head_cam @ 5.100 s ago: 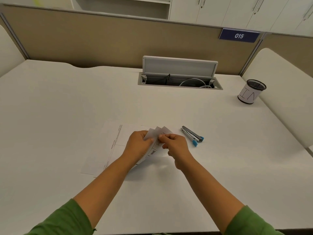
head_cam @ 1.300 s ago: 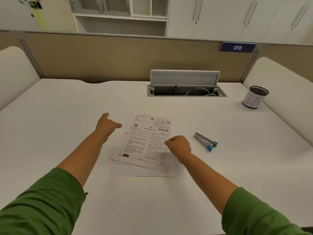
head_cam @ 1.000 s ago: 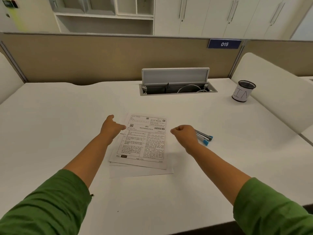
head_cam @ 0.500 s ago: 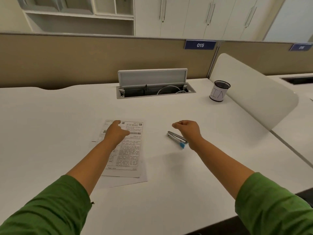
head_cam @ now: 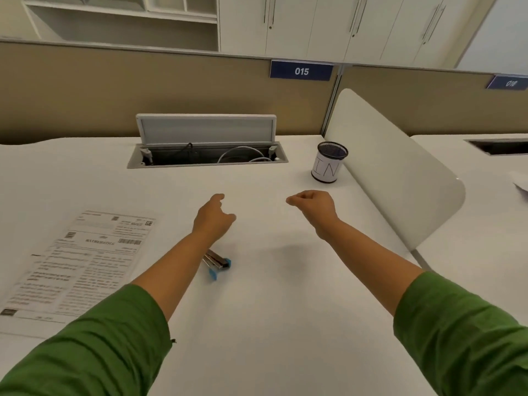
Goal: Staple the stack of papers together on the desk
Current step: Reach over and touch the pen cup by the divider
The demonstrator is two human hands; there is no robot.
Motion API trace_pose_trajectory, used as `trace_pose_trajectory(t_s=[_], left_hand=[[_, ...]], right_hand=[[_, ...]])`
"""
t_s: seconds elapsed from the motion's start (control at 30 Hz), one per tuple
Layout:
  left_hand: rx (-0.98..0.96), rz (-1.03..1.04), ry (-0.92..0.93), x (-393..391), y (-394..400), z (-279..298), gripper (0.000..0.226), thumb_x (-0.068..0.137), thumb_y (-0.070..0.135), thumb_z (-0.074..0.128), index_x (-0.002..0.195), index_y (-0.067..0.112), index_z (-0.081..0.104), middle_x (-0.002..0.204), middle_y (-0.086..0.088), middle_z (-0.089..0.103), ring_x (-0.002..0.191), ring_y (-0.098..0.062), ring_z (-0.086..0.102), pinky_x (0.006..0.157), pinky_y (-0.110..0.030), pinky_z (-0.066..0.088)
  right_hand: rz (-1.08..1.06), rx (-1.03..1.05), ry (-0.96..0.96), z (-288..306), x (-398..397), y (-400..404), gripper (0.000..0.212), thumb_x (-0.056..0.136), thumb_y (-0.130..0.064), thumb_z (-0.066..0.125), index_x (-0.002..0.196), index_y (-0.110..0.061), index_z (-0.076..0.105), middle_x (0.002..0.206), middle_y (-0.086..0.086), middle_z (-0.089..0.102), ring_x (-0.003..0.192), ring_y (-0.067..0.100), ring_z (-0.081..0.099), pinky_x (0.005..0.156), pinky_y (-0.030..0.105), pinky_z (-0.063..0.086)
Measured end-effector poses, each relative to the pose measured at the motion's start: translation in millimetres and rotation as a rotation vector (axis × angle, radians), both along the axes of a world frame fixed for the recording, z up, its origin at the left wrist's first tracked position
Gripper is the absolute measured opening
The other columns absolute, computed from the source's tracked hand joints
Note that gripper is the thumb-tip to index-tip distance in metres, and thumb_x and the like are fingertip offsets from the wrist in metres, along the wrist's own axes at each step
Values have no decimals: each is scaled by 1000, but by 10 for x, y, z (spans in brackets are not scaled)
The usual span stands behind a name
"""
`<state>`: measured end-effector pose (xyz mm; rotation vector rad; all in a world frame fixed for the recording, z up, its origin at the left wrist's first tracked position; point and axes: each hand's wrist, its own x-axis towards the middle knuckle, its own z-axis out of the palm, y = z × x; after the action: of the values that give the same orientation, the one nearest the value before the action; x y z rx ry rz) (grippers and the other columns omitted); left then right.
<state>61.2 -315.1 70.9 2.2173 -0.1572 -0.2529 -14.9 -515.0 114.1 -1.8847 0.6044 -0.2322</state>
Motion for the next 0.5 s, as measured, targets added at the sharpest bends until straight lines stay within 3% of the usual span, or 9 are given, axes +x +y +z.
trace_pose_trajectory(t_s=[0.13,0.27,0.4,0.5], left_hand=[[49,-32,-20,-22,-567,-12,62,84,20,62,139,16,34,137,-11,48,118,-28,50,86,-29,39],[121,-61,-41,2,-943,13,61,85,23,61,140,18,33,137,-10,47,120,-29,49,94,-35,42],[221,-127,-76,38,-1227,-5,61,87,27,57,141,19,30,142,-10,42,127,-29,43,102,-40,40],[319,-165,-131,81,-1355,-76,60,89,32,54,142,19,28,149,-9,33,139,-26,27,109,-42,30]], right_hand=[[33,-35,1,51,175,-418,11,72,-20,72,64,-15,67,51,-7,52,50,9,44,47,21,36],[21,-41,-36,67,362,-735,23,72,-20,73,53,-23,61,41,-16,49,49,8,43,47,21,35],[-25,-66,-53,72,565,-1028,23,75,-22,71,55,-24,59,61,-12,57,60,5,50,52,21,38],[-56,-106,-48,119,706,-1187,20,74,-24,69,57,-23,60,60,-10,55,60,8,50,57,23,40]])
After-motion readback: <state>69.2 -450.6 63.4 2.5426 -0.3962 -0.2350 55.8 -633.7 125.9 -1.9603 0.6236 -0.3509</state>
